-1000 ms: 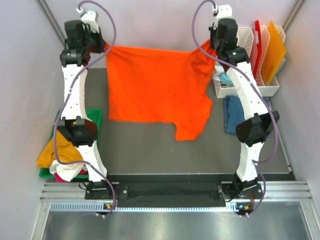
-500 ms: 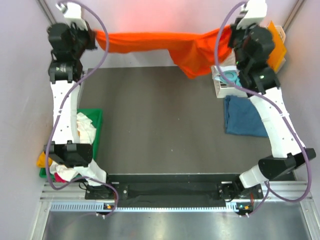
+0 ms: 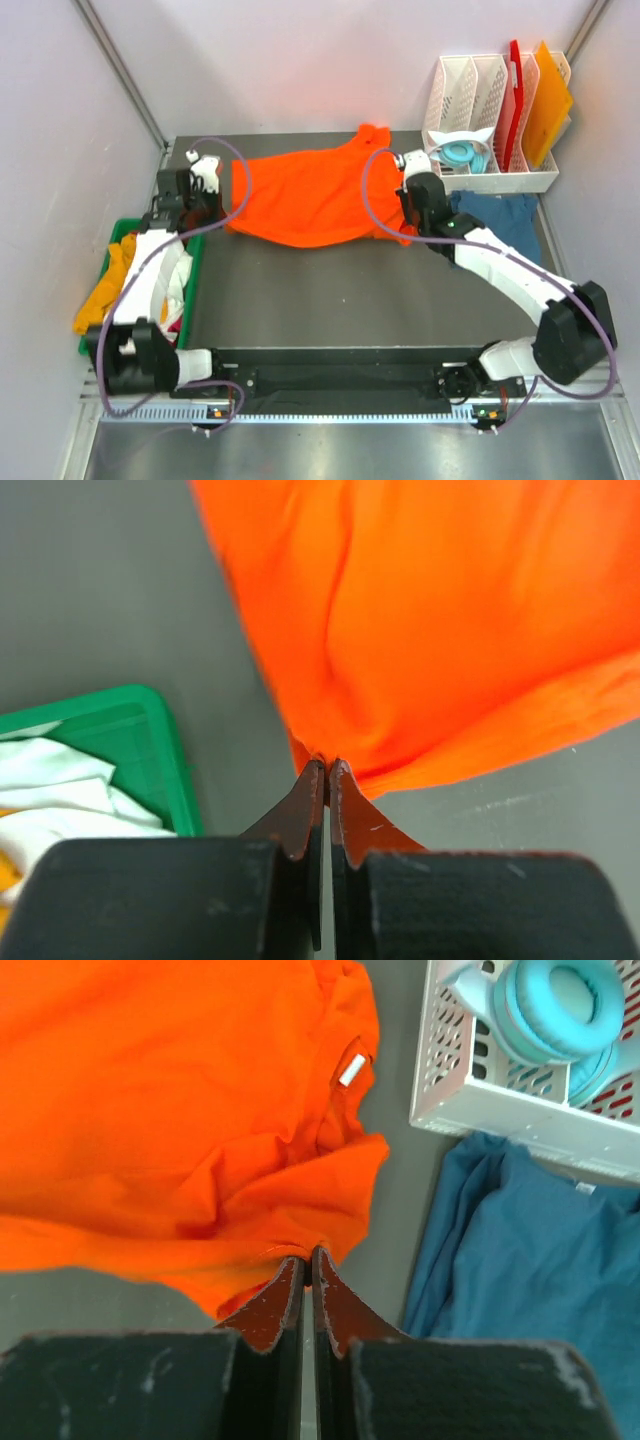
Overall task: Fold and stack the t-shirts
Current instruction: Grap the side of the flattened tshirt closest away from the robot with both arms
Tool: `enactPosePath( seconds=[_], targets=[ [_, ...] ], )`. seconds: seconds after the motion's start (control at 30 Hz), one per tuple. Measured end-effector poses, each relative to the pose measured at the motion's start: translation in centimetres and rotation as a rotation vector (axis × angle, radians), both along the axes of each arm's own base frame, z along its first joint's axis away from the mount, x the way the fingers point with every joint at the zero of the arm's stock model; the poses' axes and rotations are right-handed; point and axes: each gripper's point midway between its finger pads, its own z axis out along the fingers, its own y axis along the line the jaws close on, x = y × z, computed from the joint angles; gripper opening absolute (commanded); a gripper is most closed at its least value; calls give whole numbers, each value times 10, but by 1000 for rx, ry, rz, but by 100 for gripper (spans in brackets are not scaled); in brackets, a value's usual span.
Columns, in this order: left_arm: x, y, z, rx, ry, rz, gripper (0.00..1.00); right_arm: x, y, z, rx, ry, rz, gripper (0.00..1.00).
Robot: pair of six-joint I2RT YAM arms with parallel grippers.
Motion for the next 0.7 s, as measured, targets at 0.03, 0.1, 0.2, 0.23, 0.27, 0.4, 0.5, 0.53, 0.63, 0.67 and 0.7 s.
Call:
enactPosePath(
  seconds=[0.03, 0.1, 0.2, 0.23, 0.27, 0.4, 0.5, 0.53, 0.63, 0.67, 0.7],
  targets=[
    [-7, -1, 5, 5, -21, -10, 0, -5, 0, -1, 11, 0, -2, 0],
    [-19, -3, 19, 14, -74, -31, 0, -15, 2, 1, 50, -12, -12, 0],
    [-28, -5, 30, 20, -116, -55, 0, -24, 3, -1, 94, -15, -35, 0],
    [-31, -7, 28, 19, -114, -66, 0, -28, 5, -5, 106, -8, -39, 0],
    [-33, -8, 25, 19, -106, -73, 0, -32, 6, -12, 113, 6, -43, 0],
    [-56, -11, -7, 10, -9, -97, 0, -49, 8, -41, 117, 77, -55, 0],
    [-71, -13, -21, 5, 52, -110, 0, -62, 9, -57, 116, 125, -64, 0],
    [-75, -14, -22, 4, 59, -114, 0, -66, 10, -61, 115, 140, -66, 0],
    [-84, -15, -22, 4, 65, -127, 0, -76, 13, -68, 123, 170, -69, 0],
    [-88, -16, -22, 4, 66, -133, 0, -80, 15, -70, 129, 179, -69, 0],
    [-92, -16, -22, 7, 66, -140, 0, -85, 16, -71, 135, 189, -69, 0]
  ],
)
